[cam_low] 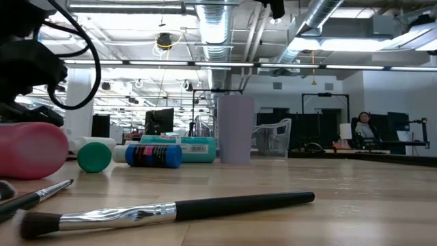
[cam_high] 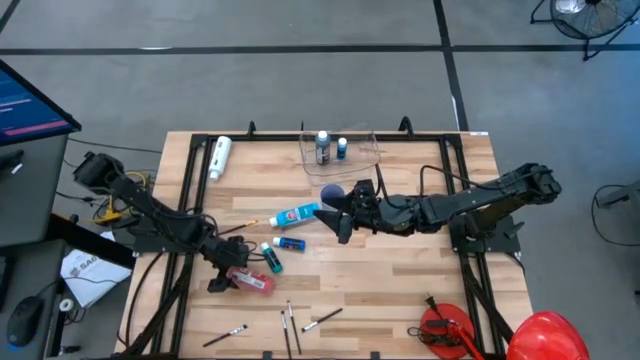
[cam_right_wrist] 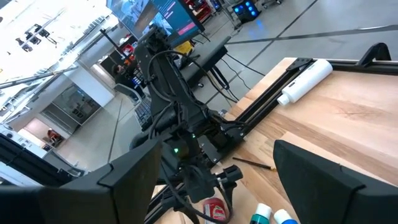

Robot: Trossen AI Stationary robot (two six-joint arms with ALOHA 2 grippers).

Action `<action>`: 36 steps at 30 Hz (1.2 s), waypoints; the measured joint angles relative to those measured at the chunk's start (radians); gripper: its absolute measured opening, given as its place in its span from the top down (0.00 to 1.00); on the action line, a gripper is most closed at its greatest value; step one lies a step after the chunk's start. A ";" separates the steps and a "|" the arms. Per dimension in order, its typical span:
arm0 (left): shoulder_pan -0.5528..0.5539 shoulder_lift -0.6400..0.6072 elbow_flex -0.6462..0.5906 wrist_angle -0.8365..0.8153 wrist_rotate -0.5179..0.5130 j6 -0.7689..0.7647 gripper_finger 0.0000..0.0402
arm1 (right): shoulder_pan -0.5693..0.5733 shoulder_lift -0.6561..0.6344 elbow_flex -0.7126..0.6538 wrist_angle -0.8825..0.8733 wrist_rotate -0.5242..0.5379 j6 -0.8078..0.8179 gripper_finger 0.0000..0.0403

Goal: Pick & Place Paint Supplies
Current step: Put the red paint bottle into the transparent bin

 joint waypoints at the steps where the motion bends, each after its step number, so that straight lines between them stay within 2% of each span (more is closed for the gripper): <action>1: -0.007 0.001 0.000 0.000 -0.020 0.019 0.11 | 0.000 0.000 0.000 0.000 0.000 0.000 0.25; 8: -0.056 0.024 -0.003 -0.012 -0.254 0.040 0.12 | 0.000 0.000 0.000 0.000 0.000 0.000 0.25; 13: -0.058 0.059 0.001 -0.008 -0.287 0.039 0.19 | 0.000 0.000 0.000 0.000 0.000 0.000 0.25; 26: -0.054 0.054 0.013 -0.018 -0.272 0.030 0.45 | 0.000 0.000 0.000 -0.008 0.000 0.026 0.25; 31: -0.055 0.045 0.019 -0.009 -0.231 -0.093 0.47 | 0.000 0.000 0.000 -0.008 0.000 0.026 0.25; 36: -0.059 -0.003 0.055 -0.036 -0.132 -0.126 0.47 | 0.006 0.000 0.000 -0.008 0.000 0.026 0.25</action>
